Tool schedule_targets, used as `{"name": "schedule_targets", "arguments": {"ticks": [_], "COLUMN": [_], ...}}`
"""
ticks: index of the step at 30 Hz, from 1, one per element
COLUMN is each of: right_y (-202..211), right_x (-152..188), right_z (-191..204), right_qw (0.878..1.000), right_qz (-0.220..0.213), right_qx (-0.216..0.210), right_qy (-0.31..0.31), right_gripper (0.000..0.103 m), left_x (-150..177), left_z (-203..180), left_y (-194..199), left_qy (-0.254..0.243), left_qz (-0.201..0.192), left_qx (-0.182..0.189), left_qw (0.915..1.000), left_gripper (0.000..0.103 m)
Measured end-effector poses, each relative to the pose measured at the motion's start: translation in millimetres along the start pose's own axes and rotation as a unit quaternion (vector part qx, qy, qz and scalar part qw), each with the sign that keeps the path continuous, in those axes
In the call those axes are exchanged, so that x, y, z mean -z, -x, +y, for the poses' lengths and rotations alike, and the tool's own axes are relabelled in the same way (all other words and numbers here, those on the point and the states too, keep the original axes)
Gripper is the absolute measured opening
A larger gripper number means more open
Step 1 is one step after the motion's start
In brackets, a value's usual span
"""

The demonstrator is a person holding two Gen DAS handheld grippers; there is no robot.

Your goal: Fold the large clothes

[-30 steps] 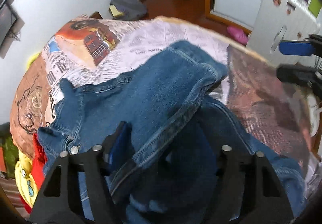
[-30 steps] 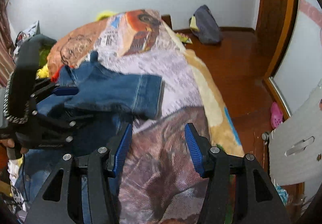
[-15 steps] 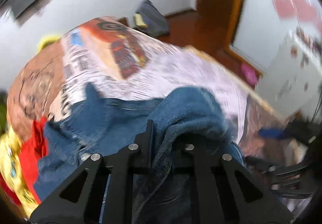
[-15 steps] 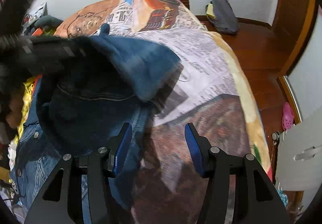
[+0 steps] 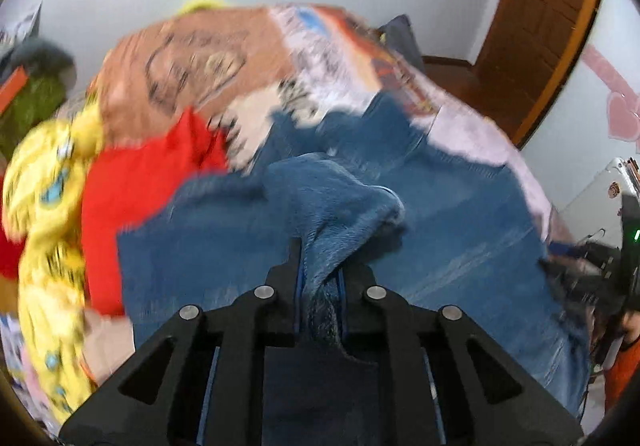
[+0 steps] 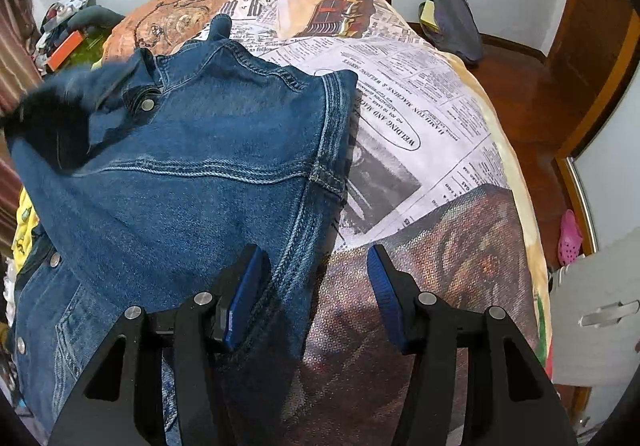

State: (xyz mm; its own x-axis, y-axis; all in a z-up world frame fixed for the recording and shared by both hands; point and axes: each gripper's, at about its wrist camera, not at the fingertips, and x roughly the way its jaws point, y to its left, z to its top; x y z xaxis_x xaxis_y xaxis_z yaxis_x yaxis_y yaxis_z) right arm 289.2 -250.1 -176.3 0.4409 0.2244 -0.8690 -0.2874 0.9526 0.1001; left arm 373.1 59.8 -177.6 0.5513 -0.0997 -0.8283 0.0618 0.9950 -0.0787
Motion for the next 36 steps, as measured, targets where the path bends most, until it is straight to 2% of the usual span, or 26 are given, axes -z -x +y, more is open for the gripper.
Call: {"name": "schedule_targets", "arguments": {"ticks": [3, 8, 11, 13, 15, 19, 23, 25, 27, 29, 31, 33, 35, 36], "right_y": [0, -1, -2, -2, -1, -1, -2, -2, -2, -2, -2, -3, -4, -4], "right_x": [0, 0, -1, -2, -2, -2, -2, -2, -1, -1, -1, -1, 0, 0], "right_z": [1, 5, 9, 10, 11, 10, 11, 11, 10, 10, 10, 10, 9, 9], "right_qw": [1.0, 1.0, 0.999, 0.999, 0.999, 0.999, 0.999, 0.999, 1.0, 1.0, 1.0, 1.0, 1.0, 1.0], "right_qz": [0.0, 0.004, 0.003, 0.004, 0.005, 0.004, 0.004, 0.003, 0.003, 0.003, 0.002, 0.002, 0.003, 0.003], "right_qx": [0.01, 0.025, 0.034, 0.038, 0.039, 0.037, 0.034, 0.033, 0.031, 0.029, 0.028, 0.026, 0.024, 0.022], "right_qy": [-0.001, 0.002, 0.006, 0.007, 0.007, 0.004, 0.0, -0.001, -0.003, -0.005, -0.005, -0.006, -0.008, -0.008], "right_gripper": [0.057, 0.057, 0.057, 0.057, 0.057, 0.057, 0.057, 0.057, 0.057, 0.057, 0.057, 0.057, 0.057, 0.057], "left_x": [29, 64, 70, 69, 61, 47, 30, 24, 21, 20, 19, 19, 18, 18], "left_z": [14, 34, 44, 45, 38, 22, 6, 0, -5, -6, -4, 0, 9, 14], "left_y": [-7, -25, -25, -24, -22, -16, -17, -29, -41, -50, -52, -48, -41, -37], "left_qy": [0.018, 0.049, 0.072, 0.069, 0.049, 0.0, -0.035, -0.055, -0.077, -0.094, -0.099, -0.095, -0.082, -0.072], "left_qz": [0.023, 0.061, 0.063, 0.067, 0.068, 0.047, 0.019, 0.032, 0.046, 0.054, 0.055, 0.05, 0.04, 0.037], "left_qx": [-0.001, -0.006, -0.001, -0.005, -0.025, -0.059, -0.053, -0.059, -0.069, -0.082, -0.079, -0.082, -0.095, -0.093], "left_qw": [0.9996, 0.9969, 0.9954, 0.9954, 0.9962, 0.9972, 0.9978, 0.9962, 0.9936, 0.9907, 0.9904, 0.9908, 0.9913, 0.9924], "left_gripper": [0.024, 0.056, 0.067, 0.067, 0.067, 0.067, 0.067, 0.067, 0.067, 0.06, 0.057, 0.043, 0.015, 0.015]}}
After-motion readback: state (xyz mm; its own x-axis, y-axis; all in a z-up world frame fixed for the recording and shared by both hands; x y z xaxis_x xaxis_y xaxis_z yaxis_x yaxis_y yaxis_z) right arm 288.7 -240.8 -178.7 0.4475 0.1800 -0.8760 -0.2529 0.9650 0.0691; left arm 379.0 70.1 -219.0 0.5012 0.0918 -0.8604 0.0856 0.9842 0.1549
